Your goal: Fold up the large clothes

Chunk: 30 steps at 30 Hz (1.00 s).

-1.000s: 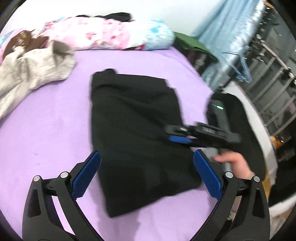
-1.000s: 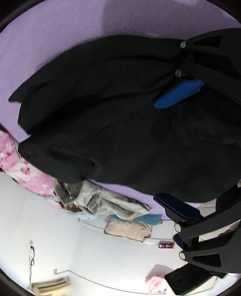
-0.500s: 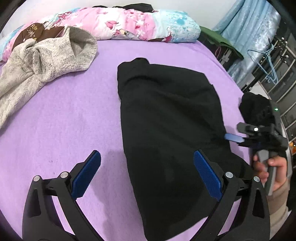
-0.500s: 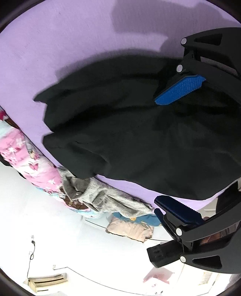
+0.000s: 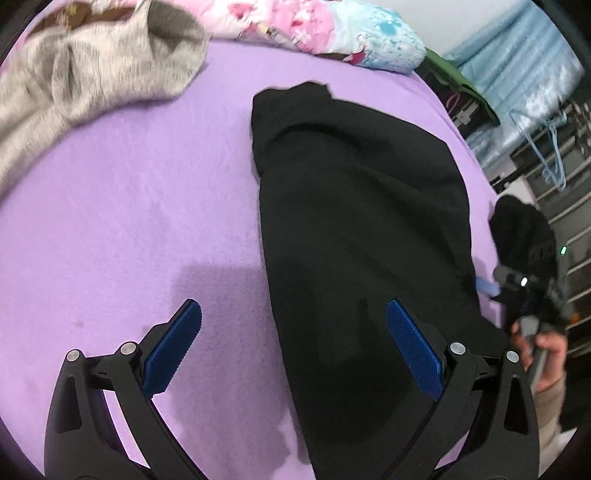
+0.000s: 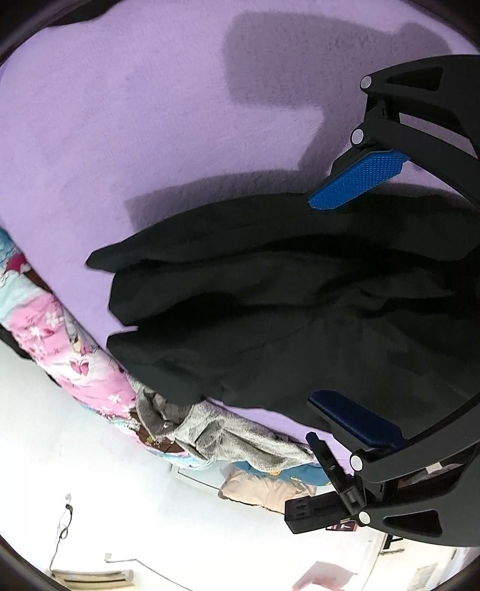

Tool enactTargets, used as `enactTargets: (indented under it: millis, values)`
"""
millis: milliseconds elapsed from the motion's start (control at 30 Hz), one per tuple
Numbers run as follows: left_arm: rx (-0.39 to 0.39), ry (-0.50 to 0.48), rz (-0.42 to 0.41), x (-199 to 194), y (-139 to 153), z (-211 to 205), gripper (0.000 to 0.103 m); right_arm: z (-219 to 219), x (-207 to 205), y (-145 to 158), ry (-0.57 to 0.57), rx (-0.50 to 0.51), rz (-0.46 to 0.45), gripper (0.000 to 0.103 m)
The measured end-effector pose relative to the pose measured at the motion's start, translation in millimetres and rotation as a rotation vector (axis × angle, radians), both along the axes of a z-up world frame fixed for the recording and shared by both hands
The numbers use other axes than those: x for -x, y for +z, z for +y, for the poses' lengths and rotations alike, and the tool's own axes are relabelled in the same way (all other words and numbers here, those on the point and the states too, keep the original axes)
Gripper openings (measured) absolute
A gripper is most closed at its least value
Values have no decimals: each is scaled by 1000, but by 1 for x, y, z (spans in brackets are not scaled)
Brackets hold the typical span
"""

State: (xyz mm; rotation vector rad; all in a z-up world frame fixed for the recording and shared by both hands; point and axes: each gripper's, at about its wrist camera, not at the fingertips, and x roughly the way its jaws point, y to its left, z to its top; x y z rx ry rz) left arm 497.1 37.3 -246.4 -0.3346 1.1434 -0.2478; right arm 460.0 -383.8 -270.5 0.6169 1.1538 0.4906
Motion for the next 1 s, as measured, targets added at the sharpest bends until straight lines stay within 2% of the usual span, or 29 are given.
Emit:
enactTargets:
  millis: [300,367,533,700,1000]
  values:
    - [210,-14,104,-23,-42,8,96,-10,0,-24,3,-137,40,97]
    - [230,-17,108,-25,-48,8,97,-12,-1,-28,-1,-148,46,97]
    - [296,-20,128,-31,-61,9,96,-10,-1,-40,-3,-86,77,97]
    - [324,-46,131,-33,-68,4,96,-4,0,-44,20,-187,75,98]
    - [391,-98,140,-41,-73,-7,96,10,4,-47,79,-140,61,98]
